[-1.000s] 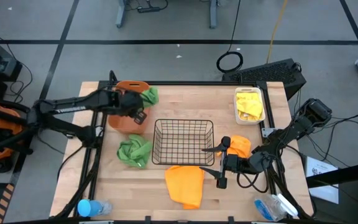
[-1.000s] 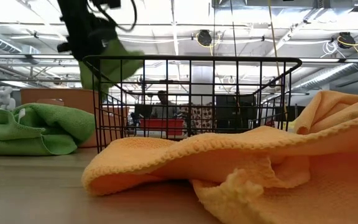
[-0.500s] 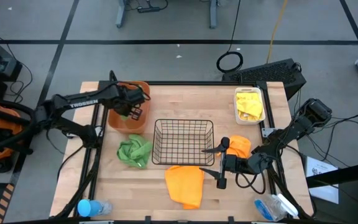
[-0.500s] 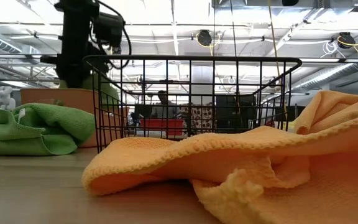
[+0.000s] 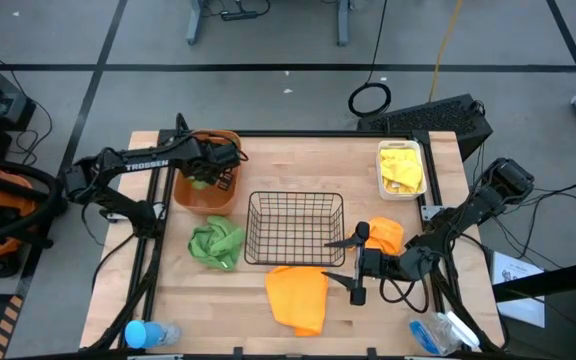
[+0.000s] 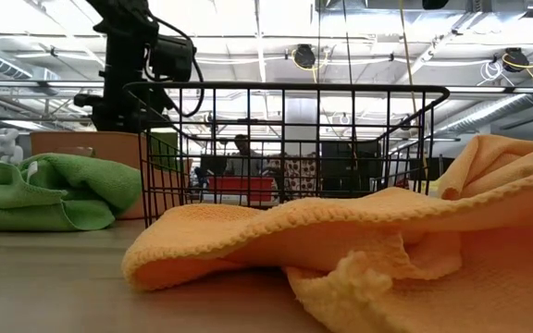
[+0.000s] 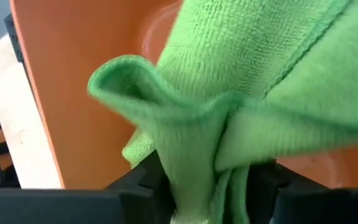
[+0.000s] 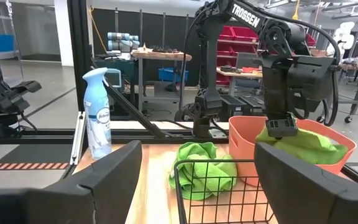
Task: Sort microfiber towel by color & place in baskets
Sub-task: Put the right green microfiber towel into the orange bin, then put the green microfiber towel into the orange bin
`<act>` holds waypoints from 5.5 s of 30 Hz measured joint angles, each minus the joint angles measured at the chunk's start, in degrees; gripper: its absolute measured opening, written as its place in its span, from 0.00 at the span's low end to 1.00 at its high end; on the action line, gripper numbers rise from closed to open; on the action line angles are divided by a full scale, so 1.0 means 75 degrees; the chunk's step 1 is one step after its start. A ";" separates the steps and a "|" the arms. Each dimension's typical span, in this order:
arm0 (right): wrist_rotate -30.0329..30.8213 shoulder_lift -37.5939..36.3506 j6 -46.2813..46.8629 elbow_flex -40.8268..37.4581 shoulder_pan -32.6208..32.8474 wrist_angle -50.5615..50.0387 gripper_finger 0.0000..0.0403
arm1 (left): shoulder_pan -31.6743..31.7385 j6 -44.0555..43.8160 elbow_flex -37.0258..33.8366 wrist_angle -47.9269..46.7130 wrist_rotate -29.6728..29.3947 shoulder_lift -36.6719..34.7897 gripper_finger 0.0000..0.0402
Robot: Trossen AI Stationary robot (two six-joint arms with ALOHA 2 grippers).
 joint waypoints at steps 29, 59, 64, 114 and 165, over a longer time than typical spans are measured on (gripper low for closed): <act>0.0006 0.0000 0.0337 0.0000 0.0000 -0.0212 0.75 | -0.0614 0.2193 0.0682 -0.0699 0.0084 -0.0087 0.63; -0.0006 0.0050 0.1564 0.0003 0.0249 -0.1452 0.75 | -0.7588 -0.0902 0.0688 0.1429 0.0160 -0.0659 0.72; 0.0009 0.0050 0.1679 0.0003 0.0350 -0.1475 0.75 | -0.8641 -0.2078 0.0688 0.1403 0.0167 -0.0047 0.72; -0.0026 0.0052 0.1254 0.0003 -0.0026 -0.1911 0.75 | -0.8008 -0.0836 -0.1677 0.2780 0.0141 0.1560 0.66; -0.1034 0.2183 0.0190 0.0814 -0.0490 0.1414 0.75 | -0.9766 0.1103 0.1914 0.3100 -0.2313 -0.0539 0.03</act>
